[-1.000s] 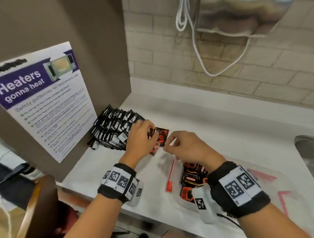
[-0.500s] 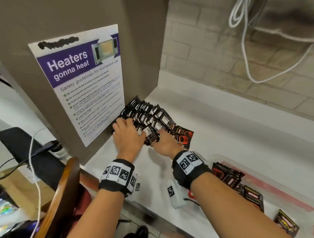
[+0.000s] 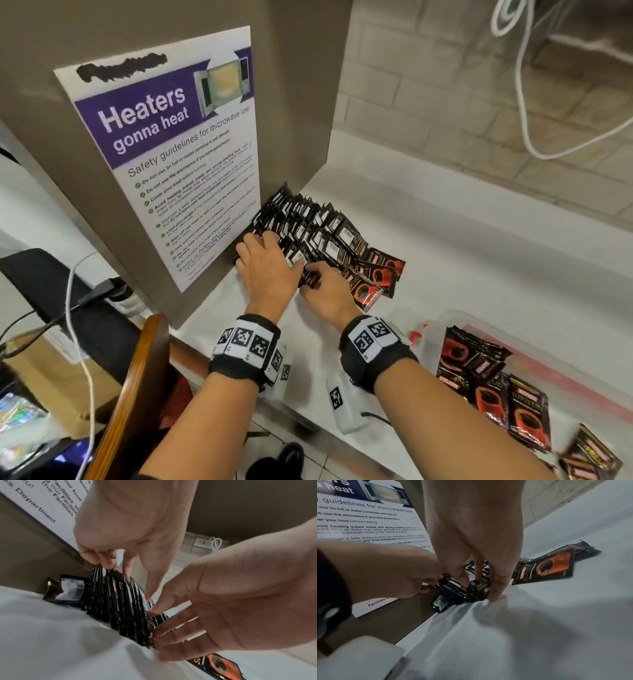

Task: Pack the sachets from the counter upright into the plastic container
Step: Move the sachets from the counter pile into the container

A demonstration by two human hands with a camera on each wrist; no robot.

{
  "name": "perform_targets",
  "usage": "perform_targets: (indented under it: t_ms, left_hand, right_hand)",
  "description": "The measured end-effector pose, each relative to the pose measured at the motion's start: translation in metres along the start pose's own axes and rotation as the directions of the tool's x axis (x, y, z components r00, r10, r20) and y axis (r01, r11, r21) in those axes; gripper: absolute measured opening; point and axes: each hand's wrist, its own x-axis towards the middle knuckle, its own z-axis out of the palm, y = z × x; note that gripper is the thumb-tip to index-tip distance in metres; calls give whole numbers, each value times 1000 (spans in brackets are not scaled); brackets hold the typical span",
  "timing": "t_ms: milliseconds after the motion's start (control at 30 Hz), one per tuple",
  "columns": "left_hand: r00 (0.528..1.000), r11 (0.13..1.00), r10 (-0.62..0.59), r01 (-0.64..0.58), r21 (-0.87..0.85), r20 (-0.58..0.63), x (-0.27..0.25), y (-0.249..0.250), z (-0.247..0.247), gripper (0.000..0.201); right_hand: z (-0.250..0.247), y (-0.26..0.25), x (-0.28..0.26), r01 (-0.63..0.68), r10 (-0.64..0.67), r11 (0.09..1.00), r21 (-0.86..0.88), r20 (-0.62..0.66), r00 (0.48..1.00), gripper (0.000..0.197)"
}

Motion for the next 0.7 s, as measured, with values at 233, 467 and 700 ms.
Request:
perform_targets:
  t_ms: [233, 467, 700]
  left_hand:
    - [999, 997, -13, 16, -76, 32, 4, 3, -5, 60]
    - [998, 985, 23, -14, -172, 50, 3, 3, -8, 51]
    - [988, 971, 82, -50, -233, 131, -4, 9, -7, 58]
  right_hand:
    - [5, 6, 1, 61, -58, 987, 147, -26, 998, 42]
    - [6, 15, 3, 104, -97, 973, 208, -44, 994, 38]
    - [10, 18, 3, 119, -107, 949, 290, -58, 993, 34]
